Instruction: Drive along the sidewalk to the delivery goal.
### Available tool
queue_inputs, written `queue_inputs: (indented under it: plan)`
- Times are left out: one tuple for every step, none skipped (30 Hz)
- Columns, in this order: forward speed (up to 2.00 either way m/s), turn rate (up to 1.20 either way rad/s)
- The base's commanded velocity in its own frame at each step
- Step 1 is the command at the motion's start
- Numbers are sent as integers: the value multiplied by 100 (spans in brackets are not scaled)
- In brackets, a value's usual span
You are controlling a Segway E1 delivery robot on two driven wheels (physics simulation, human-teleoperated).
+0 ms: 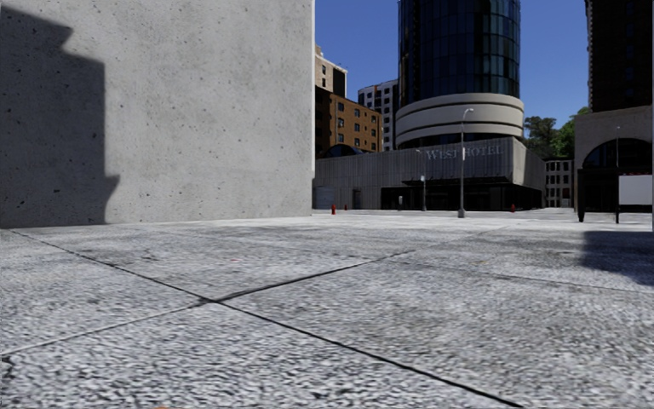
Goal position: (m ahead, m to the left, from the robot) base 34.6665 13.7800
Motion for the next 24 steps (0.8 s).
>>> queue_inputs:
  plan:
    - [200, 0]
    - [200, 0]
    - [200, 0]
    - [200, 0]
    - [200, 0]
    - [200, 0]
    - [200, 0]
    - [200, 0]
    - [200, 0]
    - [200, 0]
    - [200, 0]
    - [200, 0]
    - [200, 0]
    - [200, 0]
    - [200, 0]
    - [200, 0]
    - [200, 0]
    - [200, 0]
    - [200, 0]
    - [200, 0]
    - [200, 0]
    - [200, 0]
    - [200, 0]
    - [200, 0]
